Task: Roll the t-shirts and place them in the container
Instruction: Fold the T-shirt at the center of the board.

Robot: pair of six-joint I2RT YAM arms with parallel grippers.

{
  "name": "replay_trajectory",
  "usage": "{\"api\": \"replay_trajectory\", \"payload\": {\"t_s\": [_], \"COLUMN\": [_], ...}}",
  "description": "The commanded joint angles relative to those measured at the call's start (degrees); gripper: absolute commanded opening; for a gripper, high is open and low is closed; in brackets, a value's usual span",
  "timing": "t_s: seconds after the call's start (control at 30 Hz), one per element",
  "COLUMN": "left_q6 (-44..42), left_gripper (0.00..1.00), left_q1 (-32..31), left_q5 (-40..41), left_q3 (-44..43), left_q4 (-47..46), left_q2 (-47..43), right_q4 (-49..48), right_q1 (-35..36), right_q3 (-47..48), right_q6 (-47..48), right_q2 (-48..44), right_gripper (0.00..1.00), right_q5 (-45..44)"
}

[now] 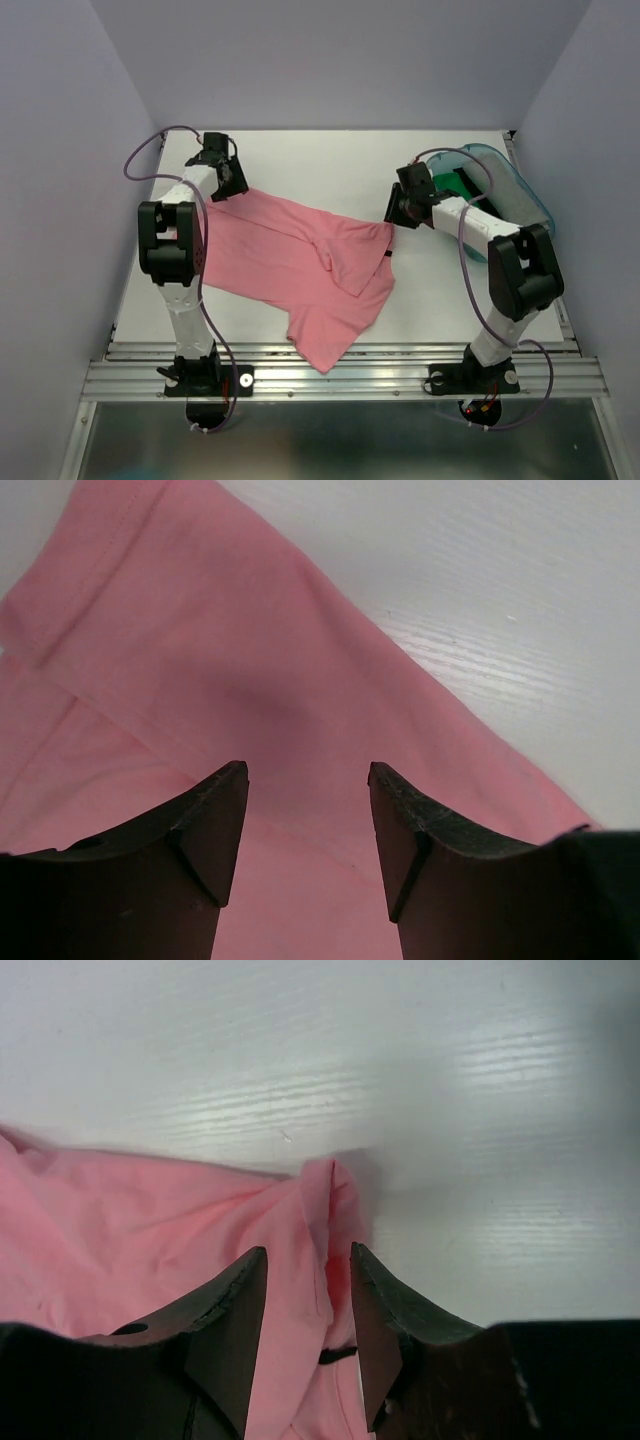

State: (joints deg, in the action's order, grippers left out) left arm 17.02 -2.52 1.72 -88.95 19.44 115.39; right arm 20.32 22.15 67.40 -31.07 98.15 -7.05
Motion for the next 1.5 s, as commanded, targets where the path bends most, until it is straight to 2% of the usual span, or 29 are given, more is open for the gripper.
{"api": "replay_trajectory", "payload": {"t_s": [0.0,0.27,0.47,0.53,0.6,0.67,0.8,1.0,1.2,1.37,1.47], "left_q6": [0.4,0.0,-0.2,-0.3,-0.2,-0.1,-0.1,-0.2,-0.5,-0.6,-0.6], "left_gripper": [0.62,0.63,0.62,0.62,0.62,0.62,0.62,0.62,0.62,0.62,0.62], "left_q1": [1.1,2.1,2.1,2.1,2.1,2.1,2.1,2.1,2.1,2.1,2.1], "left_q5": [0.2,0.4,0.5,0.6,0.6,0.6,0.6,0.8,1.2,1.4,1.5], "left_q3": [-1.1,-1.1,-1.3,-1.3,-1.3,-1.4,-1.4,-1.4,-1.4,-1.7,-1.6], "left_q4": [0.1,0.0,0.2,0.2,0.2,0.2,0.3,0.3,0.7,0.9,1.0], "left_q2": [1.8,4.1,4.8,5.2,5.5,5.7,6.0,6.2,6.6,6.6,6.8], "right_q4": [-2.6,-2.9,-2.7,-2.4,-2.2,-1.9,-1.9,-2.2,-2.1,-2.1,-2.0], "right_q1": [-1.2,-2.6,-2.6,-2.6,-2.6,-2.6,-2.6,-1.4,-1.4,-1.4,-1.4], "right_q3": [3.9,7.7,7.8,7.6,7.6,7.5,6.7,7.0,7.7,8.1,8.1], "right_q6": [-0.6,0.6,2.8,4.0,4.7,5.4,6.3,8.3,8.5,8.2,7.8], "right_q2": [3.8,8.8,8.4,7.9,7.7,7.5,6.4,6.3,8.4,8.8,8.9], "right_gripper": [0.44,0.38,0.35,0.28,0.25,0.25,0.34,0.35,0.27,0.26,0.13], "right_q5": [3.4,2.8,-3.6,-6.0,-6.1,-5.4,-4.3,-4.3,-3.9,-3.2,-3.5]}}
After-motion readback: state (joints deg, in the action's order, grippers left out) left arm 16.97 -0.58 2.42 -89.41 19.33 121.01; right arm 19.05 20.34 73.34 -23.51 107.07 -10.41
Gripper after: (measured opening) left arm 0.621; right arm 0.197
